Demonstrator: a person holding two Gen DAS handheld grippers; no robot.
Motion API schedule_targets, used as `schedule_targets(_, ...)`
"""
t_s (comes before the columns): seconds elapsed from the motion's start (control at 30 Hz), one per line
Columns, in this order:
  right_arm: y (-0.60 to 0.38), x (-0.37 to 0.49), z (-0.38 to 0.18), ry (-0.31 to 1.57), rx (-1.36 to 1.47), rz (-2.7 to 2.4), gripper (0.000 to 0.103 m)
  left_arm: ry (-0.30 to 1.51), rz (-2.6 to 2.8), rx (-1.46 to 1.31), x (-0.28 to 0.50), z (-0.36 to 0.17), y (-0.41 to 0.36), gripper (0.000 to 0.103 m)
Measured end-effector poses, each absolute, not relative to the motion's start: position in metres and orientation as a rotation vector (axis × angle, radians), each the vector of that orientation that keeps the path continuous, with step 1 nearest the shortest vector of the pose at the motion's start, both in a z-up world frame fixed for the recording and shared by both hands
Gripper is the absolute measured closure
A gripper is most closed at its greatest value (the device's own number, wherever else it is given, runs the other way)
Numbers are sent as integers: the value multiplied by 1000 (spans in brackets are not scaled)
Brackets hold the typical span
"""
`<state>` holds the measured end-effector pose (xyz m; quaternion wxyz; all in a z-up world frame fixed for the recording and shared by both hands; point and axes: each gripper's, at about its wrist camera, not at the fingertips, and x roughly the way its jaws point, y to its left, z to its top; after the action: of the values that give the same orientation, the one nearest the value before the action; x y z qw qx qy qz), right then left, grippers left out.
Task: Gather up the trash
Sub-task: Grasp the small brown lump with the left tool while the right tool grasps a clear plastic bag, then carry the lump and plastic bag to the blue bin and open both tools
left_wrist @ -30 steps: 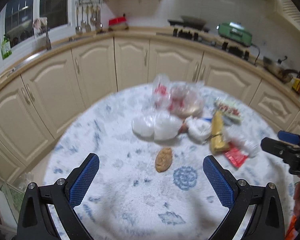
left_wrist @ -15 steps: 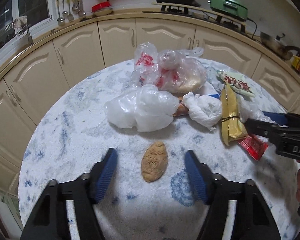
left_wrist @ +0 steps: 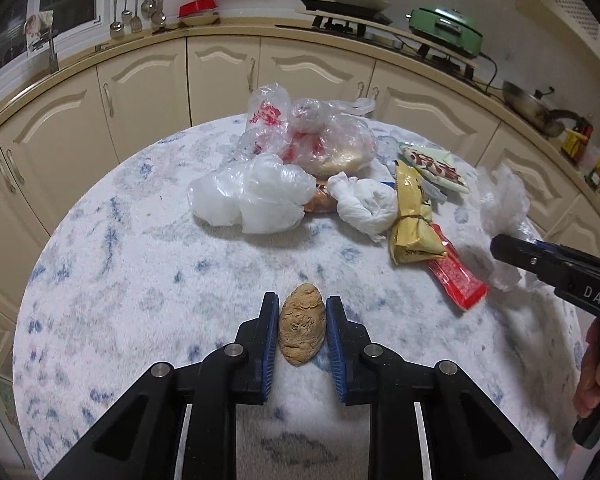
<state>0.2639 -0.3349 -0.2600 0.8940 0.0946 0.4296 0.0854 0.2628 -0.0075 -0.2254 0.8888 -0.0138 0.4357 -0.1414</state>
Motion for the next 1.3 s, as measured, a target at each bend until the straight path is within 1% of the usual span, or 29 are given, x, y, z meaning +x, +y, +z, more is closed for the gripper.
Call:
schedule_targets(0.27, -351, 236, -244, 850, 223, 145, 79, 828, -322, -1, 225, -194, -23, 83)
schedule_targets(0.73, -419, 172, -181, 697, 291, 21, 79, 642, -489, 26, 183, -118, -100, 83)
schedule_targets(0.9, -457, 144, -168, 656, 319, -69, 79, 606, -555, 46, 173, -106, -128, 83)
schedule_targets(1.07, -500, 115, -170, 636, 380, -172, 79, 583, -632, 70, 160, -97, -164, 83)
schedule_targets(1.3, -557, 67, -176, 620, 434, -314, 79, 596, -735, 102, 164, -100, -222, 83)
